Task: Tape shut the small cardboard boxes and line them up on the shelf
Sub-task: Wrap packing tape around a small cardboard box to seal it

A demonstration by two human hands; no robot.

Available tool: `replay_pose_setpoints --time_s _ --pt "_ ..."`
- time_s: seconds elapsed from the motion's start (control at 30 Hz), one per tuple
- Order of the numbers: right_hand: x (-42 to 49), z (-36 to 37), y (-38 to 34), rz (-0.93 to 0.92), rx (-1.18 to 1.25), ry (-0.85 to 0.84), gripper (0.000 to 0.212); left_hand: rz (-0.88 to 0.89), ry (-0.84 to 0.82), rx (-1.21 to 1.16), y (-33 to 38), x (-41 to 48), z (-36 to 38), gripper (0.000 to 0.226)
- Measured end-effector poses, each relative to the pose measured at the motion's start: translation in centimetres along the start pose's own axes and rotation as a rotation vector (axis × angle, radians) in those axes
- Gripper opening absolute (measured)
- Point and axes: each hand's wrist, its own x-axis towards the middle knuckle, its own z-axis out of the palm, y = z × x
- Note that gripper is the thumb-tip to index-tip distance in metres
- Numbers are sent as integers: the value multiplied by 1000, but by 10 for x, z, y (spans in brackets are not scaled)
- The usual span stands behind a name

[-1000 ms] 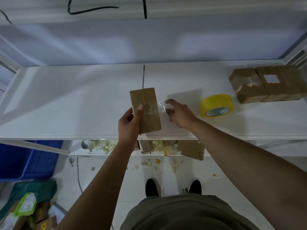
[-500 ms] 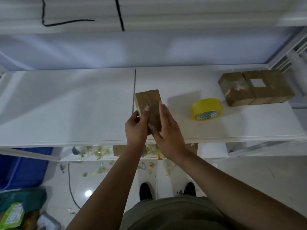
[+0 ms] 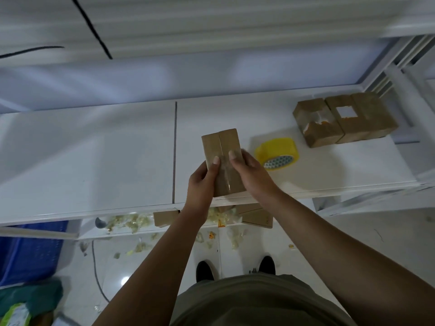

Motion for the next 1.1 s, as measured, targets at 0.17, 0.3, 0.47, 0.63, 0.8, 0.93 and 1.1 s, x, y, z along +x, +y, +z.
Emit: replay_pose_setpoints --time_s 0.17,0.3,0.47,0.63,0.8,0.93,1.1 --pt "12 -61 -11 -571 -404 362 50 -41 45 -53 4 11 -7 38" --pt "48 -110 -18 -300 -885 208 64 -46 61 -13 5 21 -12 31" --pt "63 -122 -12 -151 -935 35 78 -36 108 55 7 36 6 63" --pt "43 -118 8 -420 -999 -8 64 -46 120 136 16 68 35 62" --pt "11 -107 16 -620 -993 -42 49 20 122 320 20 92 64 54" --pt "-17 -102 19 -706 -950 -47 43 51 142 404 19 97 71 55" --pt "-57 -94 10 -841 -825 -79 46 89 142 509 7 97 70 60"
